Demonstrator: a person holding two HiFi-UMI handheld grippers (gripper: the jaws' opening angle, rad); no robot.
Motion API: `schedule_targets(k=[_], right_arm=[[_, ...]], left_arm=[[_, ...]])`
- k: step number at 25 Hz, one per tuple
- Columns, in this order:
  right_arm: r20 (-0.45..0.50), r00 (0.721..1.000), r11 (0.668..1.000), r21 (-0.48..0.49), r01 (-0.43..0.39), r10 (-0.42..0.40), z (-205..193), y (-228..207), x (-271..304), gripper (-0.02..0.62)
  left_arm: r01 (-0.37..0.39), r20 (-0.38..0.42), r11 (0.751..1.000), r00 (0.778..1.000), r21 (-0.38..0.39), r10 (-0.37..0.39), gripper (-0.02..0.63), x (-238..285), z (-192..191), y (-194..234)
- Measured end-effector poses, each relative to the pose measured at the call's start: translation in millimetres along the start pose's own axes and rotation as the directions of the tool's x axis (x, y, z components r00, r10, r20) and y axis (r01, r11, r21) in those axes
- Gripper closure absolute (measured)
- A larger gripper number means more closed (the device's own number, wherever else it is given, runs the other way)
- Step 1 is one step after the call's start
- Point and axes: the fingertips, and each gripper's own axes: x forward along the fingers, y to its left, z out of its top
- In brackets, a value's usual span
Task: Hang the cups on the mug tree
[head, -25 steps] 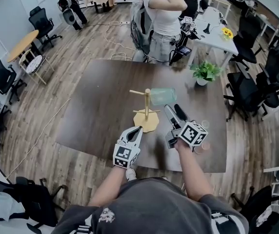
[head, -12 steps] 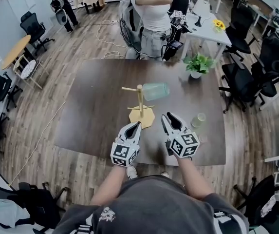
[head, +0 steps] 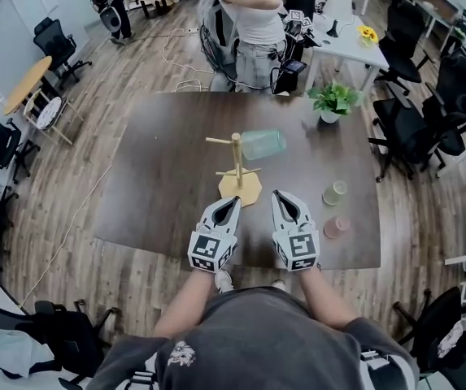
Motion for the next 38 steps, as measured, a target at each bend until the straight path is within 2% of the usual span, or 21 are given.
schedule_targets(k=[13,25,38], right_arm=[[0.025,1.0,0.999,-0.038,-0.006,0.007,6,12,-2,0.571],[0.069,0.997,1.0,-0.002,-0.015,0.015,10,14,-5,0.569],[0.088,0.996,1.0,-0.019,-0.006,0.007,14,15,-6,0.569]], left_arm=[[0.0,0.017,1.0,1.0,0.028,0.0,0.606,-2,10,-1],[-0.005,0.017,1.0,1.0,0.025,0.004,0.606,-4,7,-3],[-0.01,0.03,0.999,1.0,0.031,0.009,0.606,-4,11,-4]])
